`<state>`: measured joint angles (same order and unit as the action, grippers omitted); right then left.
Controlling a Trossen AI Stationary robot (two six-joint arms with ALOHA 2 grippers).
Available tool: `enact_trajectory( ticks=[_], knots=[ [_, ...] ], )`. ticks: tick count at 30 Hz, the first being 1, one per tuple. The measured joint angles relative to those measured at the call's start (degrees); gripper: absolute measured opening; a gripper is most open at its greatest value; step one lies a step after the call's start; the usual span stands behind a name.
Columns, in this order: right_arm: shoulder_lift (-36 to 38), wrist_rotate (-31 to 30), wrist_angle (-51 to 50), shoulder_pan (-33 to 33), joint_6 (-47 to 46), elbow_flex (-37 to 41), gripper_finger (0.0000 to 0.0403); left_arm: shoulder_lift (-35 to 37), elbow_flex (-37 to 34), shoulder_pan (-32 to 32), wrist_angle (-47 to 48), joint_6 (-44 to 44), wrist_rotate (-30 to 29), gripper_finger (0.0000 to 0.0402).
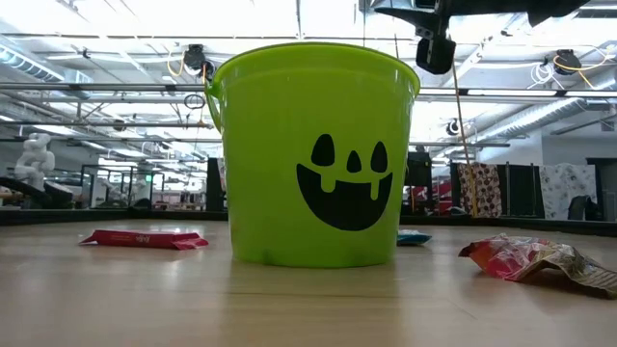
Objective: Sort candy by brand, put in halloween buckets
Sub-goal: Put blue chocolate bar into the green bucket
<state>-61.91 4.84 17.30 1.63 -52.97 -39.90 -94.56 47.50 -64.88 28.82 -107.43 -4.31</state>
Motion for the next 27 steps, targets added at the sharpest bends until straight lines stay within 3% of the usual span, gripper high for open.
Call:
enact_trajectory(
  ticks=[9, 15, 22, 27],
  knots=[
    [0.01, -0.31, -0.02, -0.87, 0.72, 0.00, 0.0155, 0.14, -0.13, -0.07, -0.98, 0.31, -0.50, 0.0010],
    [0.01, -0.30, -0.05, -0.87, 0.72, 0.00, 0.0155, 3.23, 0.64, -0.07, -0.38, 1.30, -2.30, 0.0008],
    [0.00, -0.35, -0.09, -0.87, 1.39, 0.00, 0.0155, 13.99, 3.00, 0.19, -0.91, 6.11, -11.96, 0.0004],
    [0.00, -0.55, -0.08, -0.94, 1.87, 0.00, 0.0155, 19.46, 3.17, 0.74, -0.57, 10.32, -12.37, 0.0002]
  ],
)
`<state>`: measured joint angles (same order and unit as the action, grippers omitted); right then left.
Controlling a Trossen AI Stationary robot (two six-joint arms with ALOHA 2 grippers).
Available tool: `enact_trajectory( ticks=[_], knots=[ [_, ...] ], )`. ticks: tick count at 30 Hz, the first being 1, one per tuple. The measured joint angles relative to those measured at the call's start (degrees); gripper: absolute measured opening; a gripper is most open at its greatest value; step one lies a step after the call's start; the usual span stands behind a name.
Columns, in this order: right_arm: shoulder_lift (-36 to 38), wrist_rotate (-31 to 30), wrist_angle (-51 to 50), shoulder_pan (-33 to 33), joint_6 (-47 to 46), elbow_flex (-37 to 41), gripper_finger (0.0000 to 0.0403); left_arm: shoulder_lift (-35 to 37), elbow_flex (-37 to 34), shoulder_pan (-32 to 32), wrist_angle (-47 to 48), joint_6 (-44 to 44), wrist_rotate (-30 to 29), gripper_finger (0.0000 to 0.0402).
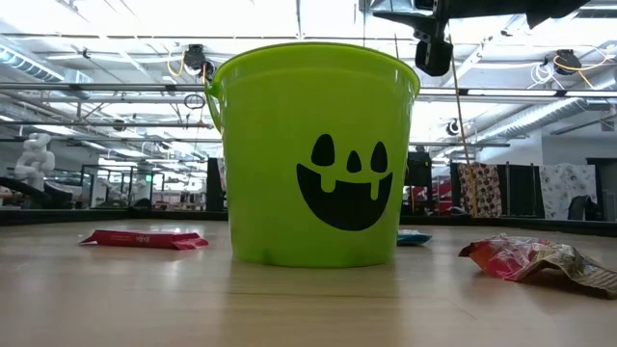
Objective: Sort candy by brand, put in halloween buckets
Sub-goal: Put blue chocolate bar into the green bucket
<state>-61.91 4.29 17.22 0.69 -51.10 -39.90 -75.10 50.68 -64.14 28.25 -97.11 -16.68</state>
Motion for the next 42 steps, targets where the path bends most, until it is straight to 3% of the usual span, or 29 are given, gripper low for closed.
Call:
enact_trajectory(
  ticks=[7, 14, 20, 26, 42],
  knots=[
    [0.00, -0.02, -0.01, 0.00, 0.16, 0.00, 0.0155, 7.33, 0.00, 1.99, -2.34, 7.31, -5.99, 0.0001],
    [0.00, -0.04, 0.01, 0.00, 0.16, 0.00, 0.0155, 15.97, 0.02, 5.27, -15.70, 29.33, -15.30, 0.0001],
    [0.00, -0.07, 0.02, 0.00, 0.16, 0.00, 0.0155, 21.66, 0.03, 7.10, -23.83, 45.14, -17.38, 0.0000],
    [0.02, -0.07, 0.04, 0.00, 0.29, 0.00, 0.0155, 25.39, 0.04, 8.93, -24.31, 52.06, -18.68, 0.0000],
    [0.01, -0.13, 0.01, 0.00, 1.27, 0.00, 0.0155, 25.25, 0.04, 12.52, -24.33, 87.72, -20.53, 0.0000]
  ],
)
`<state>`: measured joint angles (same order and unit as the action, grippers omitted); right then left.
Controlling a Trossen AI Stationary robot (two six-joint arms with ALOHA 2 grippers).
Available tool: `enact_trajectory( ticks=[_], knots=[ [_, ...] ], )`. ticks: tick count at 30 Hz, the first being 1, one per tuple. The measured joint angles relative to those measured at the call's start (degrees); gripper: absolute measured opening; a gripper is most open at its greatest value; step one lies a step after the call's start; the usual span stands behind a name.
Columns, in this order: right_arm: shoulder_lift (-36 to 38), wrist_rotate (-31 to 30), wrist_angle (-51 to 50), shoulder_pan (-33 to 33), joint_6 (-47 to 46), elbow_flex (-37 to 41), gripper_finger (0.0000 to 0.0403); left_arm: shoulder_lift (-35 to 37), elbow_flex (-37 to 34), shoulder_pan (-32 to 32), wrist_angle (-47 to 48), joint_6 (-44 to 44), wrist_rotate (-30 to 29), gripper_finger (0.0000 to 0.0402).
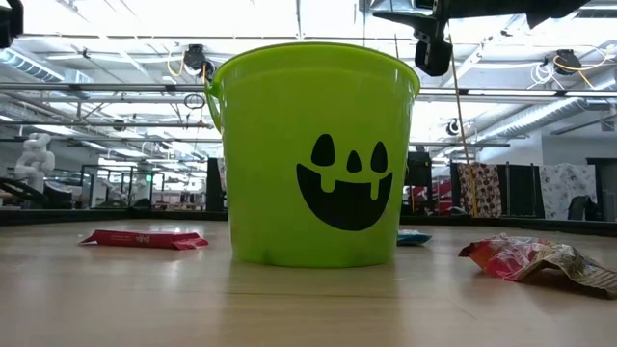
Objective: Sort candy by brand, put in halloween buckets
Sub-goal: Put blue chocolate bar into the green bucket
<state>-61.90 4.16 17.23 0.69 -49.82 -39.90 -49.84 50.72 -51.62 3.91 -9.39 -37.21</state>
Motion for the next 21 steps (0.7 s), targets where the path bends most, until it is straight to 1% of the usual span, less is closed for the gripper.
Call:
enact_trajectory(
  ticks=[2, 5, 8, 12, 15, 19, 21],
  knots=[
    [-0.01, -0.05, 0.00, 0.00, 0.00, 0.00, 0.0155, -0.02, 0.00, 0.41, 0.01, 5.28, -0.14, 0.0000],
    [-0.01, -0.52, 0.00, 0.00, 0.20, 0.00, 0.0155, -0.02, 0.00, 1.57, 0.01, 9.90, -0.92, 0.0000],
    [-0.01, -1.41, -0.02, 0.00, 0.26, 0.00, 0.0155, -0.02, 0.00, 2.81, 0.03, 11.52, -1.05, 0.0000],
    [-0.01, -1.51, -0.01, 0.00, 0.99, 0.00, 0.0155, -0.02, 0.00, 4.03, -0.19, 11.44, -1.03, 0.0000],
    [-0.01, -1.80, -0.01, -0.05, 0.09, 0.00, 0.0155, 0.00, 0.00, 4.83, -2.41, 7.32, -1.02, 0.0000],
    [-0.01, -2.94, -0.02, -0.61, -2.24, 0.00, 0.0155, 0.00, 0.00, 6.71, -7.84, -4.78, -1.01, 0.0000],
    [-0.01, -2.92, -0.02, -1.23, -3.19, 0.01, 0.0155, 0.00, 0.00, 7.89, -10.27, -8.94, -1.82, 0.0000]
  ],
)
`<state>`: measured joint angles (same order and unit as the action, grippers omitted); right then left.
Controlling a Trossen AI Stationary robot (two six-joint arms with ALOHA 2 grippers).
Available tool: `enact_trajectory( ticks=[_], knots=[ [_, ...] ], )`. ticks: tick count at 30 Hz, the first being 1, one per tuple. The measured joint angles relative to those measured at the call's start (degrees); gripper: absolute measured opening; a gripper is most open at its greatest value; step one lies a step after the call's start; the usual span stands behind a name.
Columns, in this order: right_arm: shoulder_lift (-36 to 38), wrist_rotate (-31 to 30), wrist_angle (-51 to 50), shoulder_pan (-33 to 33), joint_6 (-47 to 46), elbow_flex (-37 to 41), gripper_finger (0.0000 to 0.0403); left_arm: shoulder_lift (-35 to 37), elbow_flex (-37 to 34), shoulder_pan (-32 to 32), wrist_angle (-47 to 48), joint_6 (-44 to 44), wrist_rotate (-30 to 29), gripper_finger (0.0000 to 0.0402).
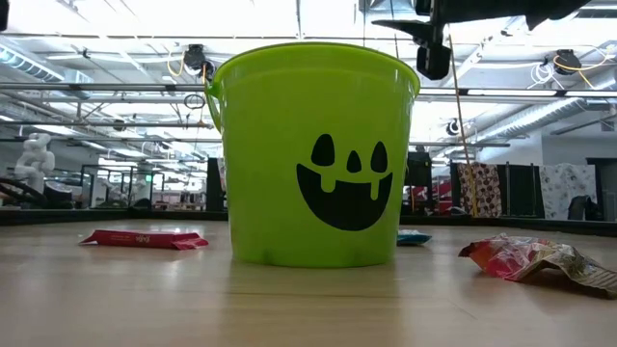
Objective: Sort candy by brand, put in halloween buckets
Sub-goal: Put blue chocolate bar into the green bucket
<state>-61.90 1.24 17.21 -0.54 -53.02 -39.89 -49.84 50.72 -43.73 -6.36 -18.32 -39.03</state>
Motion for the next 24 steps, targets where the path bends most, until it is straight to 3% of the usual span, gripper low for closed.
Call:
enact_trajectory(
  ticks=[5, 12, 15, 24],
  knots=[
    [0.00, -0.01, 0.02, -1.22, -1.08, -0.01, 0.0155, 0.00, 0.00, 2.85, -4.54, -2.85, -3.65, 0.0000],
    [-0.01, 0.02, 0.02, -1.37, -1.36, -0.01, 0.0155, -0.63, 0.02, 3.27, -5.59, 27.77, -0.30, 0.0000],
    [-0.01, 0.04, 0.02, -1.37, -1.40, -0.01, 0.0155, -1.21, 0.03, 3.84, -7.05, 34.93, -0.32, 0.0000],
    [-0.01, 0.08, 0.02, -1.37, -4.80, -0.01, 0.0155, -5.71, 0.07, 4.70, -7.21, 37.10, -0.27, 0.0000]
  ],
)
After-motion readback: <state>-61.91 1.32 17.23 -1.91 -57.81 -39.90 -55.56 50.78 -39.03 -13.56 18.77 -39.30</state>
